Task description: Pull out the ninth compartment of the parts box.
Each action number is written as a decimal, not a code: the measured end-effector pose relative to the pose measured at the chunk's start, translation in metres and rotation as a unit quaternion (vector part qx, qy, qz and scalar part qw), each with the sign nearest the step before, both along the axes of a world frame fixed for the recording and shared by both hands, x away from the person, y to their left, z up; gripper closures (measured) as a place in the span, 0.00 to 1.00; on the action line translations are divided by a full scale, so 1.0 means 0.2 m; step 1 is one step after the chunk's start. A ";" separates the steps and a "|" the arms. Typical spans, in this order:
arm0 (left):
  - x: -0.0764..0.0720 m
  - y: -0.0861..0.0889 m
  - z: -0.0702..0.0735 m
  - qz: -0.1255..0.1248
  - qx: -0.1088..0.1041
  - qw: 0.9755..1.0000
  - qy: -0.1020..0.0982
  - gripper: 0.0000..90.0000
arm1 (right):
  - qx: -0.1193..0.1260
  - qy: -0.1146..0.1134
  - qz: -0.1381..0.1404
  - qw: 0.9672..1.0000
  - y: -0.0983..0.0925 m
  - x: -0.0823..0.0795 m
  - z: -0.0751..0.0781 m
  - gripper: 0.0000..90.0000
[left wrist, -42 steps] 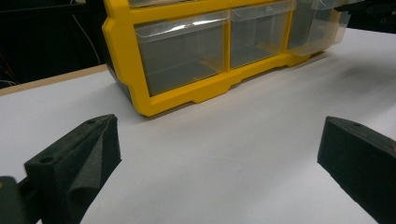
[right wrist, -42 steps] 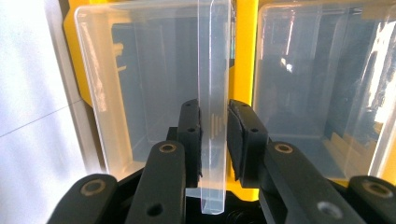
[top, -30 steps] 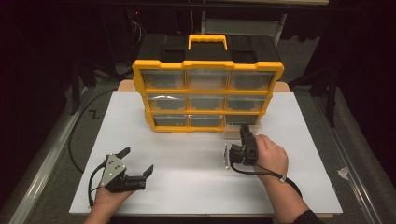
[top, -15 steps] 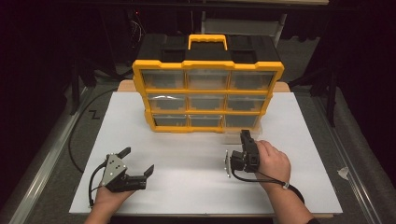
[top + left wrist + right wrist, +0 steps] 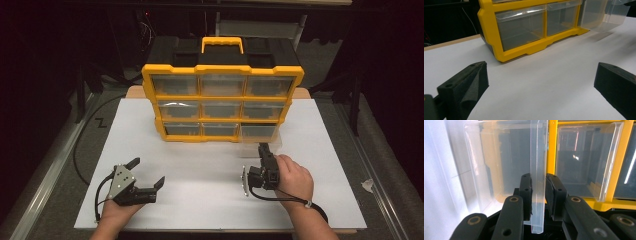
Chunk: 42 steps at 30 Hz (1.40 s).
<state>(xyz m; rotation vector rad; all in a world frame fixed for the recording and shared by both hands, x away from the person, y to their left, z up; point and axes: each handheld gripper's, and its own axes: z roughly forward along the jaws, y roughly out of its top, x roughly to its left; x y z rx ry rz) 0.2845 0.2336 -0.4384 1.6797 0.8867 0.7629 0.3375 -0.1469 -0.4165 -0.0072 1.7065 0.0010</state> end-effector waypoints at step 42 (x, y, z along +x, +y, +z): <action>0.00 0.00 0.00 0.000 0.000 1.000 0.001 0.00 | 0.024 0.005 0.001 1.000 0.00 -0.07 -0.01 0.77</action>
